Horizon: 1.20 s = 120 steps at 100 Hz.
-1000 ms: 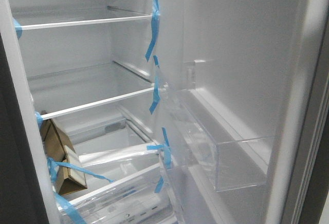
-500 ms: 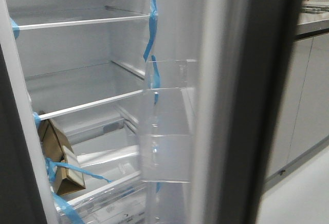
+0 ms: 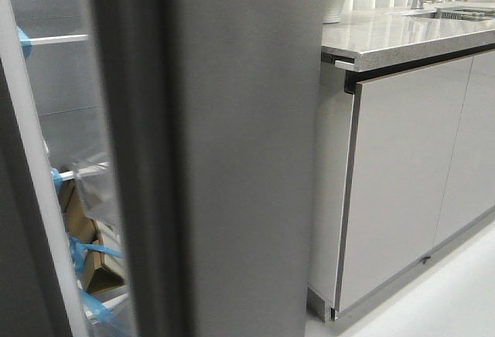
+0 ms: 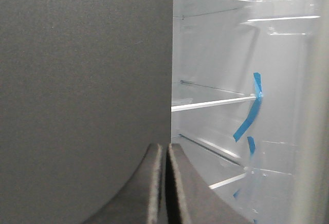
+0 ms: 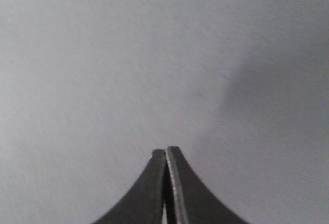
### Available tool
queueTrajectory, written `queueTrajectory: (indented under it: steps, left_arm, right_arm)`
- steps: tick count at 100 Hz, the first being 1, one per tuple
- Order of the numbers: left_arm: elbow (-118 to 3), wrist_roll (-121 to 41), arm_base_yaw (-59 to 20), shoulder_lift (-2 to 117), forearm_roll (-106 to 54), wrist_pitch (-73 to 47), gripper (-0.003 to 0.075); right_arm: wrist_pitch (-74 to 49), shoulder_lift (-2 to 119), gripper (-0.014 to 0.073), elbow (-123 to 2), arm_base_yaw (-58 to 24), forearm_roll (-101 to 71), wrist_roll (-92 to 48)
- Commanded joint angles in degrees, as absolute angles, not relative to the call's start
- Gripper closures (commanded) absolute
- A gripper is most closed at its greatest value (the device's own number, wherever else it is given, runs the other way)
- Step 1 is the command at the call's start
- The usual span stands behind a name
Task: Close fridge door
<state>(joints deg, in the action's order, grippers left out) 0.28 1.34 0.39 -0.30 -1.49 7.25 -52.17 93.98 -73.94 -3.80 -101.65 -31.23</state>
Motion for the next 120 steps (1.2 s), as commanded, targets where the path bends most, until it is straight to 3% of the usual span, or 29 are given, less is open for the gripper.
queueTrajectory:
  steps: [1, 47, 74, 120]
  left_arm:
    - [2.3, 1.4, 0.4, -0.9, -1.7, 11.4, 0.074]
    - [2.3, 1.4, 0.4, -0.9, -1.7, 11.4, 0.074]
    - [2.3, 1.4, 0.4, -0.9, -1.7, 11.4, 0.074]
    - [2.3, 1.4, 0.4, -0.9, -1.7, 11.4, 0.074]
  right_arm:
    - [-49.5, 91.7, 0.0639, -76.0, -6.5, -106.6, -35.3]
    - [-35.8, 94.5, 0.0639, -86.4, -16.6, -106.6, -41.9]
    - [-30.5, 99.4, 0.0639, -96.2, -17.9, -106.4, -48.6]
    - [-28.9, 108.8, 0.0639, -111.6, -19.4, -87.7, -48.8]
